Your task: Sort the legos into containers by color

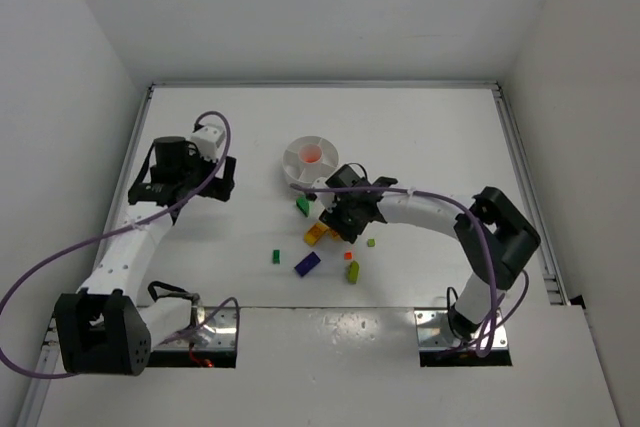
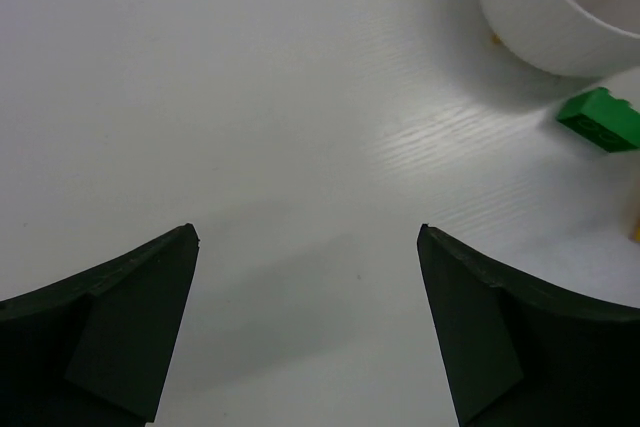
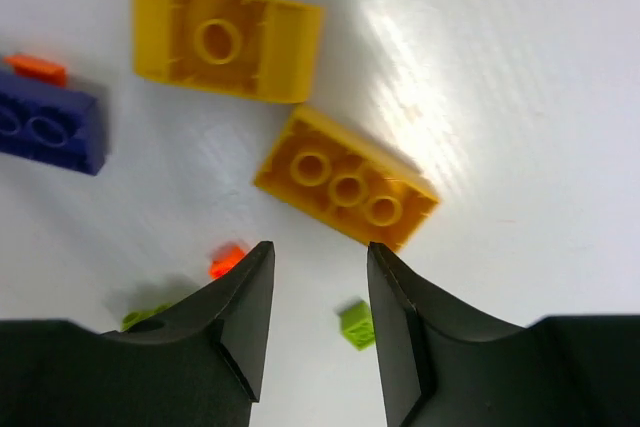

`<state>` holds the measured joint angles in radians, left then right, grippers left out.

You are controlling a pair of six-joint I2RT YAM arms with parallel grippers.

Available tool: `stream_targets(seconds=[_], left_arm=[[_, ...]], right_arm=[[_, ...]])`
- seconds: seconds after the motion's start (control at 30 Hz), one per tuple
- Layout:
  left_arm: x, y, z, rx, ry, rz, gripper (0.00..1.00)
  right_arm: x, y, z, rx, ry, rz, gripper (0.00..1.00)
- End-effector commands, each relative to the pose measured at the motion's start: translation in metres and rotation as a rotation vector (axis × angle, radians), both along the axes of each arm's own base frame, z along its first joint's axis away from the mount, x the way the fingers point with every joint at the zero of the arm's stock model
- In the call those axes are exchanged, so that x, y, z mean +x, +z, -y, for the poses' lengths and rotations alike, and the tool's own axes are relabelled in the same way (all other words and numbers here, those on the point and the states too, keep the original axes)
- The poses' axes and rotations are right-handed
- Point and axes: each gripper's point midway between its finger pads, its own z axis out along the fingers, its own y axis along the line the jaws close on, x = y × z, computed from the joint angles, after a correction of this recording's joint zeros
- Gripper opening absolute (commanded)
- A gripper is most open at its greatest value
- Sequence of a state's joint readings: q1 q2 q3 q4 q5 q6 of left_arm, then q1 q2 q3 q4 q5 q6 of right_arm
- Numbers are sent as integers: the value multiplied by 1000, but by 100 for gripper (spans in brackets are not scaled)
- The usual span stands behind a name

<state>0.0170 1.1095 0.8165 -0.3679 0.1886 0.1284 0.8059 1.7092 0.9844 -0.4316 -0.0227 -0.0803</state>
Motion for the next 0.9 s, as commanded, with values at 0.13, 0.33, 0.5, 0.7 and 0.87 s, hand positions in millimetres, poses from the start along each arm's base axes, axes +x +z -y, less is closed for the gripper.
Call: stream_targets(seconds=[0.13, 0.33, 0.5, 0.7, 0.87], left_arm=[[-32, 11, 89, -35, -431, 47, 93], [-51, -2, 153, -30, -653, -25, 85], [-59, -12, 198, 27, -764, -58, 77], [-62, -13, 251, 80, -821, -69, 65], [-83, -30, 284, 133, -862, -108, 55]], right_arm=[[24, 23, 21, 93, -177, 30, 43], [37, 40, 59, 142, -353, 29, 48], [47, 48, 88, 167, -492, 8, 62], [63, 52, 127, 183, -639, -43, 63], [81, 62, 149, 243, -721, -40, 63]])
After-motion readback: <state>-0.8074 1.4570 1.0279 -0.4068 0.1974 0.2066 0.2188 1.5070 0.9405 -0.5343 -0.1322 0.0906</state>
